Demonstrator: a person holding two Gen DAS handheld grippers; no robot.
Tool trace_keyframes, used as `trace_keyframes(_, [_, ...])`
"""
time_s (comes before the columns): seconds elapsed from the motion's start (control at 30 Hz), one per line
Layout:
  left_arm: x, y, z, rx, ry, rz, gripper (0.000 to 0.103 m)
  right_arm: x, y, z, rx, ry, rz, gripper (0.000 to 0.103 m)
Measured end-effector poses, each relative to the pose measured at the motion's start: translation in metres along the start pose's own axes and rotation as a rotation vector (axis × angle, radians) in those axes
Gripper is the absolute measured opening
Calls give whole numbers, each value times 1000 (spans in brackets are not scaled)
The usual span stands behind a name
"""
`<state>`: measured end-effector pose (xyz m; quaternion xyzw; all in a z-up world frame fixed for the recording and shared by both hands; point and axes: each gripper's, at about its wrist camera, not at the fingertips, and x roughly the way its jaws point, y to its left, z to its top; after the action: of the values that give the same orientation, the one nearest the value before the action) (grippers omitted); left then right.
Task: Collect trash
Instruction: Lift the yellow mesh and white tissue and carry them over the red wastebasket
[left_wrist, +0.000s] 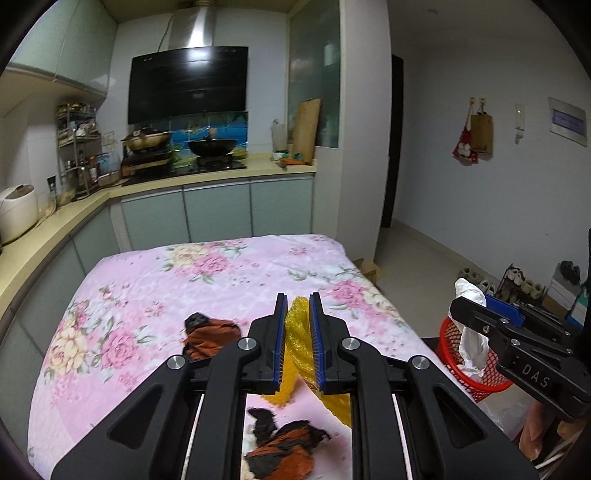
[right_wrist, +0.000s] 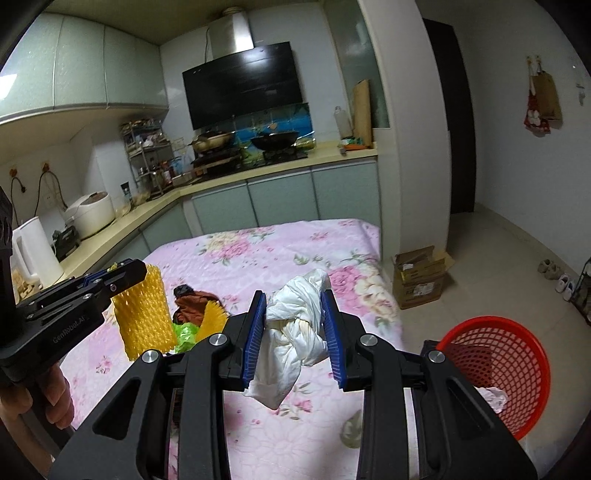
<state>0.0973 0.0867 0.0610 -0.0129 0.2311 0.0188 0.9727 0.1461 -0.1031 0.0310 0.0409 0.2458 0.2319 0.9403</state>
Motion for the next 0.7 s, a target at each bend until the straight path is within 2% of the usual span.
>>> trace_keyframes(0.33, [9, -40, 7, 52, -6, -84, 12, -23, -32, 2, 47, -36, -80, 31])
trace_keyframes(0.7, [34, -88, 4, 98, 27, -195, 12, -38, -70, -4, 101, -44, -176, 31])
